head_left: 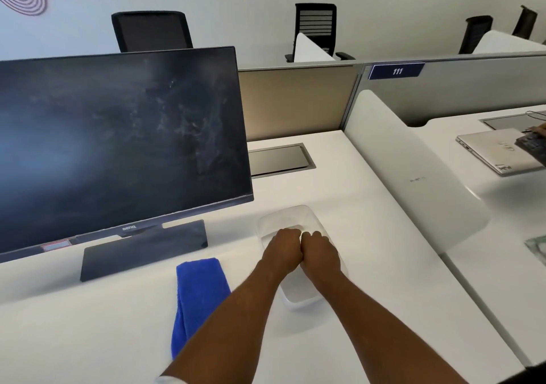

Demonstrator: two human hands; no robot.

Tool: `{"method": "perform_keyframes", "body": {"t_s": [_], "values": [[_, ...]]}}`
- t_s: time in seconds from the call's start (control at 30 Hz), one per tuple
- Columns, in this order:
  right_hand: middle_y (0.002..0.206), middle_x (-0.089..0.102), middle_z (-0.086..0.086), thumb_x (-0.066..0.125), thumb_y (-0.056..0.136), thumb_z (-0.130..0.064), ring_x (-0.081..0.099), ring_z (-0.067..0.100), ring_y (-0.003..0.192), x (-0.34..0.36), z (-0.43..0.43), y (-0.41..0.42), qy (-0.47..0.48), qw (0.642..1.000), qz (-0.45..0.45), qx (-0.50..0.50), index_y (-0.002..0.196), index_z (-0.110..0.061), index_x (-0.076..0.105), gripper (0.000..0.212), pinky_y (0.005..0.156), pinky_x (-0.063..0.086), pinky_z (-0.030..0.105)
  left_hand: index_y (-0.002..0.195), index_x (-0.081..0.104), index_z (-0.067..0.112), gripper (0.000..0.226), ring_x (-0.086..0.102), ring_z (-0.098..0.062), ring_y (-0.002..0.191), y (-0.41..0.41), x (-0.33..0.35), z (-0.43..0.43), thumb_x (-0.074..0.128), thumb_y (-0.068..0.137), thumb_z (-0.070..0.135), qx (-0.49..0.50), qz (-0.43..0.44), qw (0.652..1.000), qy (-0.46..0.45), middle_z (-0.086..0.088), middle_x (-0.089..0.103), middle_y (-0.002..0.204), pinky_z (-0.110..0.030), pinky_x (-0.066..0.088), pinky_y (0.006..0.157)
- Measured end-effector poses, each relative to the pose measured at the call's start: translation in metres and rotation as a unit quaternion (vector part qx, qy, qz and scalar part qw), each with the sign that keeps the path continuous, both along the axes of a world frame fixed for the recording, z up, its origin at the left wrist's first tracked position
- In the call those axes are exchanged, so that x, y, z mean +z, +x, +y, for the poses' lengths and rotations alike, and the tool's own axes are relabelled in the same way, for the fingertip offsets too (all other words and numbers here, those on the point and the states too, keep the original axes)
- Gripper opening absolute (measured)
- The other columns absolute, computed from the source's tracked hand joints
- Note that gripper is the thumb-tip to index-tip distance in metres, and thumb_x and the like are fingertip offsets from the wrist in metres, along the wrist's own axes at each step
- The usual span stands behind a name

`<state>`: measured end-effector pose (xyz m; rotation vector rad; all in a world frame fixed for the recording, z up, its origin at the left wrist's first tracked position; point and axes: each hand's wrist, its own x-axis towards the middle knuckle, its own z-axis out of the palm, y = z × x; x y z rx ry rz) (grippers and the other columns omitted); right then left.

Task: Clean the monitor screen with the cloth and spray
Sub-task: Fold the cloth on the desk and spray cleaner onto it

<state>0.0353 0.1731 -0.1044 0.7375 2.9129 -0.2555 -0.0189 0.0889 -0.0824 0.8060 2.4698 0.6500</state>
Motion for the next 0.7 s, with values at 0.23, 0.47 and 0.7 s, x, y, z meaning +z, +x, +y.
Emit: {"method": "perform_keyframes", "body": {"t_s": [0.23,0.47,0.7], "values": [[0.112,0.055,0.008,0.048,0.091,-0.013,0.06,0.025,0.096,-0.007,-0.006,-0.001,-0.018,0.999,0.025,-0.014,0.109,-0.012,0.055,0.02,0.078,0.047,0.031,0.132,0.056,0.004,0.041,0.054,-0.028,0.124,-0.007,0.002,0.002,0.056,0.091,0.008,0.028,-0.035,0.999,-0.003,-0.014,0.059,0.135,-0.031,0.041,0.1],[0.118,0.051,0.007,0.044,0.096,-0.014,0.054,0.023,0.107,-0.017,-0.01,0.0,-0.032,0.998,0.045,-0.026,0.122,-0.012,0.047,0.026,0.084,0.049,0.03,0.142,0.046,0.009,0.049,0.043,-0.024,0.136,-0.009,0.005,0.002,0.057,0.095,0.018,0.043,-0.039,0.998,0.007,-0.009,0.048,0.148,-0.029,0.032,0.11],[0.11,0.058,0.01,0.053,0.091,-0.019,0.057,0.024,0.098,-0.02,-0.014,-0.002,-0.066,0.995,0.062,-0.048,0.119,-0.011,0.05,0.029,0.084,0.05,0.032,0.135,0.054,0.008,0.039,0.052,-0.026,0.126,-0.007,0.004,0.004,0.051,0.098,0.019,0.054,-0.04,0.997,0.025,-0.01,0.057,0.138,-0.031,0.04,0.102]]}}
